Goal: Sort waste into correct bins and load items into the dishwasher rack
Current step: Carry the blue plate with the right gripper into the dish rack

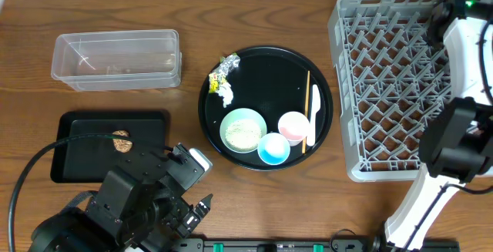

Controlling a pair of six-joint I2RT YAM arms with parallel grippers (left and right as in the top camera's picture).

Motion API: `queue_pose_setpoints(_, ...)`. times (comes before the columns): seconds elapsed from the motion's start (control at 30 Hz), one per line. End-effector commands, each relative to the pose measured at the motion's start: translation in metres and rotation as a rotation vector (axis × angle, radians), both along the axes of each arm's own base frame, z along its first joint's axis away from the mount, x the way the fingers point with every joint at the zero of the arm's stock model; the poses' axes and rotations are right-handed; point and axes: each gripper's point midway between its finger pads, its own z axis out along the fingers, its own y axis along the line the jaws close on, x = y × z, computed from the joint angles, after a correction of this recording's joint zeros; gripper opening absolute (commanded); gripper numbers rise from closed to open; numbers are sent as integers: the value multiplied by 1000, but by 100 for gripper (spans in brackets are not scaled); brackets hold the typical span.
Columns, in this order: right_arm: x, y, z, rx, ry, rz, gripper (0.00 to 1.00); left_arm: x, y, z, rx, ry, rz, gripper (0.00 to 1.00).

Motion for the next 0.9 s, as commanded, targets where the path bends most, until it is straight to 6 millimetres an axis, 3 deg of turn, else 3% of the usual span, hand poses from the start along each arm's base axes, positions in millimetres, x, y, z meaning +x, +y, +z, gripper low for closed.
queue_pose_setpoints(0.0,0,0,4,-41,46,-19,3,1,2,-2,5,6,12,98)
queue_pose_setpoints(0.17,11,6,-12,6,63,16,6,1,2,-2,5,6,12,98)
queue_pose_setpoints(0.3,28,19,-30,110,48,95,16,1,2,-2,5,6,12,98)
queue_pose_setpoints(0.4,43,35,-42,182,68,168,30,1,2,-2,5,6,12,98)
queue_pose_setpoints(0.5,57,54,-53,251,72,240,32,1,2,-2,5,6,12,98)
queue_pose_setpoints(0.63,67,75,-62,298,80,298,56,1,1,-2,4,6,12,98)
queue_pose_setpoints(0.73,67,83,-62,309,75,311,65,1,1,-2,3,4,12,98)
queue_pose_setpoints(0.8,70,92,-71,381,76,349,74,1,1,-2,3,4,12,98)
queue_pose_setpoints(0.87,75,103,-83,475,133,415,77,1,1,-2,3,4,12,98)
